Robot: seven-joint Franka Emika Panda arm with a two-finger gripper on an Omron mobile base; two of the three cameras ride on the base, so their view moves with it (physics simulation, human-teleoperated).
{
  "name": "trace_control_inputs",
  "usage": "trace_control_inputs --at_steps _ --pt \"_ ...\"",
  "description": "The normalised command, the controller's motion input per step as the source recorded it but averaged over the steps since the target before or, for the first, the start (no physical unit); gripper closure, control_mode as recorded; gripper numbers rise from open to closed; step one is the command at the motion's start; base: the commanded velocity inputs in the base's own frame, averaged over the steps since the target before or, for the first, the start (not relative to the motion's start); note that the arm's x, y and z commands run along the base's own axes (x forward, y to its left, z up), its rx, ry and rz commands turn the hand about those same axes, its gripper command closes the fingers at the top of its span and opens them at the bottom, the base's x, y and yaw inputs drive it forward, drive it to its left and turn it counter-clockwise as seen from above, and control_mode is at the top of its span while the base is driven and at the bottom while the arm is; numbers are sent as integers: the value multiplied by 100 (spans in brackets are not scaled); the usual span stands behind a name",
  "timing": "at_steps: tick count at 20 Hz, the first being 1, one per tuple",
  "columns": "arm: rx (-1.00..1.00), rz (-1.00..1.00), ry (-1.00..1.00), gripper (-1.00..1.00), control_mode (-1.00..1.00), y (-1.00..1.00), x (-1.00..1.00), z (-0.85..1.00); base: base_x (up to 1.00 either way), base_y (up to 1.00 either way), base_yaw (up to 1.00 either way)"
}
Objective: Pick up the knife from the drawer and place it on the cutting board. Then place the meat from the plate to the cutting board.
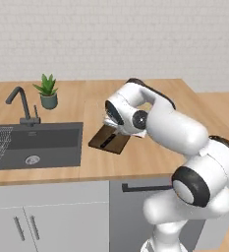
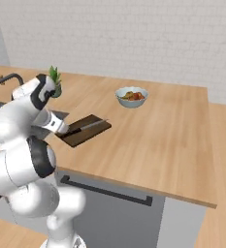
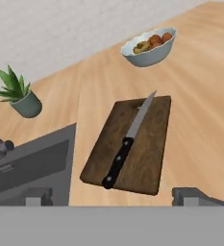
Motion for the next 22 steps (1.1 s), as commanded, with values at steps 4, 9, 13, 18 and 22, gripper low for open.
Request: trace_control_inputs --at_steps 4,9,13,18,22 --pt "0 0 0 -100 -100 -59 -100 95 0 0 0" --pt "0 0 0 -100 100 0 0 0 -100 -18 1" --pt "0 0 0 -100 100 0 0 0 -100 40 16" --pt "0 0 0 -100 100 0 0 0 -90 97 49" --pt "0 0 0 -100 100 0 0 0 -63 100 60"
